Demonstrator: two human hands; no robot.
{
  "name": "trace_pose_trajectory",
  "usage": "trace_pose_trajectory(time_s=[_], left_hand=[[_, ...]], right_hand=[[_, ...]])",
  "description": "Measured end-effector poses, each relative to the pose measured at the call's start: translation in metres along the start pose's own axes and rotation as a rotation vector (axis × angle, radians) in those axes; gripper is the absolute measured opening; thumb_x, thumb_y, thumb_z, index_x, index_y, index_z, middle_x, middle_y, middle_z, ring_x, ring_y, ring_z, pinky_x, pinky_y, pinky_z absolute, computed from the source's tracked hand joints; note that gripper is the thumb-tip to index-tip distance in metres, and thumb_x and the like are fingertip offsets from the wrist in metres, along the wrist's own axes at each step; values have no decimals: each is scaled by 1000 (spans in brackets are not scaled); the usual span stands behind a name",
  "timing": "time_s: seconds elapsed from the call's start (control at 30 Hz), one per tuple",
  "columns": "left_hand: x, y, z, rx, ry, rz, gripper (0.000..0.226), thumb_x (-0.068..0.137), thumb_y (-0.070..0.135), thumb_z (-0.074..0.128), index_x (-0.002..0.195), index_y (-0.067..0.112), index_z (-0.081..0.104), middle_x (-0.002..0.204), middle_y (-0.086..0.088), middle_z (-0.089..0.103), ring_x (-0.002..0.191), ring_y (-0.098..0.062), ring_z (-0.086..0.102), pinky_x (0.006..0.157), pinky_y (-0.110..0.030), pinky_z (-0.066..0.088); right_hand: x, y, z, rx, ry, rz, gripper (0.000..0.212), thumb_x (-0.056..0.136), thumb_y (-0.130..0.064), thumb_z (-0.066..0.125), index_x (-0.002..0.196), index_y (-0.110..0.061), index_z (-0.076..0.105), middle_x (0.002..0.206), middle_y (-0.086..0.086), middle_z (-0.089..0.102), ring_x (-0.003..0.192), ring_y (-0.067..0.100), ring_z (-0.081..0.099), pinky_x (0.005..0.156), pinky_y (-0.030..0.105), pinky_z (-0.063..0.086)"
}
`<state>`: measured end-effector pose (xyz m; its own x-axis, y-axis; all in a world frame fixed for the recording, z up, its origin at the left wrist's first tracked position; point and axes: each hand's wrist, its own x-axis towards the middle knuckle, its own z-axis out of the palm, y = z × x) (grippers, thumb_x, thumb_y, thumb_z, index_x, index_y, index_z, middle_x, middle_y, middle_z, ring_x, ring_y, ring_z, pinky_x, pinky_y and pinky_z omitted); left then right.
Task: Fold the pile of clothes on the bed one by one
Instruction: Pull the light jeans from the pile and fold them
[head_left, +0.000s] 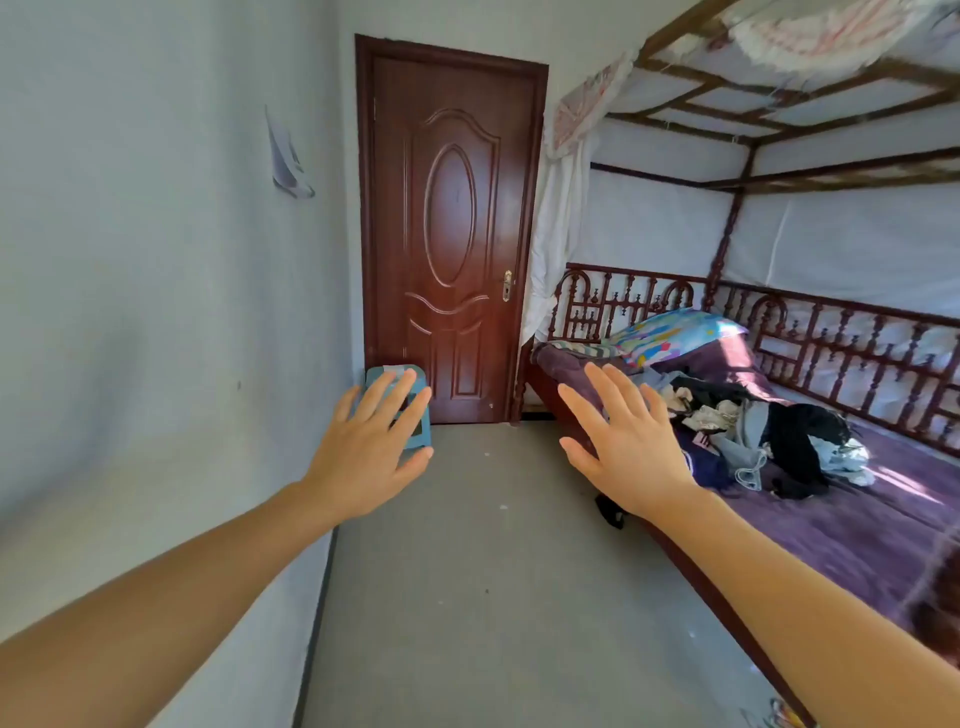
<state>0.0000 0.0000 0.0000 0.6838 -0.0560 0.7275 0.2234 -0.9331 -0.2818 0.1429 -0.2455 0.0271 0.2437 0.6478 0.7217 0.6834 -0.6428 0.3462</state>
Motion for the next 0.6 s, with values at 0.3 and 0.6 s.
trace_pose_trajectory(time_s=[0.3,0.6], left_hand=[[73,-53,112,-120,-80,-96,60,83,43,35,119,2,60,126,-20,58,113,-39,58,83,-56,49],[152,-82,211,-258,-105,-105,67,85,46,30,127,0,54,134,-21,51,123,-40,49,94,-56,41]], right_hand=[[64,33,84,-134,5,78,53,82,-42,37,114,-11,64,118,21,61,110,39,59,84,63,44],[116,54,178,-236,19,-99,51,81,-39,37,111,-10,67,116,20,63,108,36,62,87,61,44]])
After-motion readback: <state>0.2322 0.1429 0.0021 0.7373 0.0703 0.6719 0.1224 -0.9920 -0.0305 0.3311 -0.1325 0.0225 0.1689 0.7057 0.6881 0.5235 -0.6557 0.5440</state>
